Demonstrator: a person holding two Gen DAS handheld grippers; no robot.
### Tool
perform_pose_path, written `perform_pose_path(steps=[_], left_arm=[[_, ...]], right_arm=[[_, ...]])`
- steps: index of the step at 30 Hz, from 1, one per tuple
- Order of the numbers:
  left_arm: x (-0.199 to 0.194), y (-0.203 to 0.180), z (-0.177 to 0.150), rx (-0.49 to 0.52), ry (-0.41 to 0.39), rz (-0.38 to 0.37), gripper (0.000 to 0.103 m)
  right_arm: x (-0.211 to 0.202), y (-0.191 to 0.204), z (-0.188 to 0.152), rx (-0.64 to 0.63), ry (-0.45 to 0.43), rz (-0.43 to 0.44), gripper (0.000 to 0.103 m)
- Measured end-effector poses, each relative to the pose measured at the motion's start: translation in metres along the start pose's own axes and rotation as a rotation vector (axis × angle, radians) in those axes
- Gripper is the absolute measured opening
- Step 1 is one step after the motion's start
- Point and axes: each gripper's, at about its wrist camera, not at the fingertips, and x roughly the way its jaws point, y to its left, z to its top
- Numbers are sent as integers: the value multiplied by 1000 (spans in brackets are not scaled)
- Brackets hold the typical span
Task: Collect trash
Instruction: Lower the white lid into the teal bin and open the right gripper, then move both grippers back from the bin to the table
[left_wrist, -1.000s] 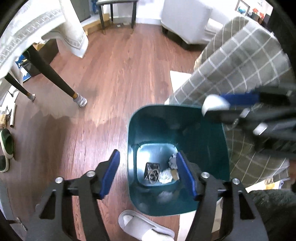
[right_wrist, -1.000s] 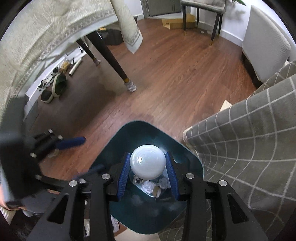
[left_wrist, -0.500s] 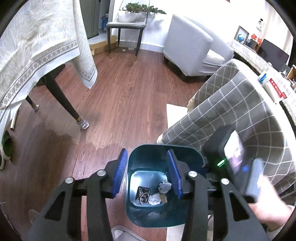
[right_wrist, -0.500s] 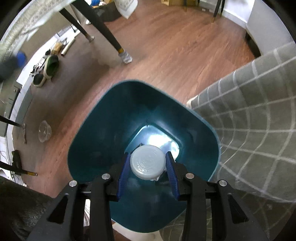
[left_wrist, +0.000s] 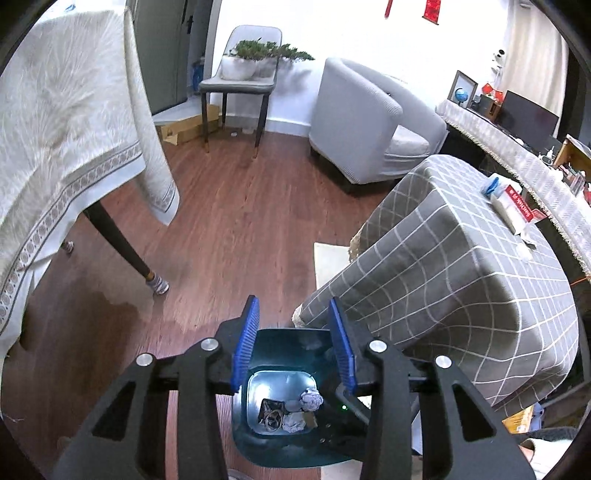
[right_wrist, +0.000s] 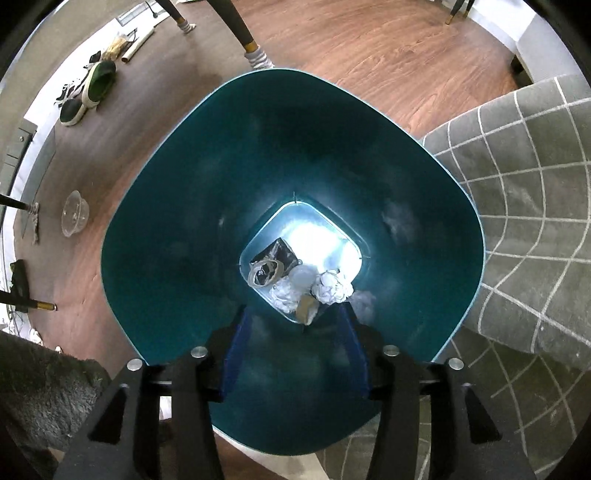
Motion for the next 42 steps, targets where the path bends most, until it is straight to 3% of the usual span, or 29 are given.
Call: perform_pose_path(steps=[15,26,34,42], left_arm=[[-36,-4,27,-20,-105,20,41],[-50,-14,47,-14,-175,41,51],[-50,-43,59,-5,-209,31,59],[-36,-92,63,70,-209,-5,67]], right_arm=[[-87,11,5,-37,-245,52,50],[-173,-4,-6,-52,-492,40,50],[-221,-32,-21,-26,-605,-7,50],[-263,-89,-51,86,-723,-68,61]])
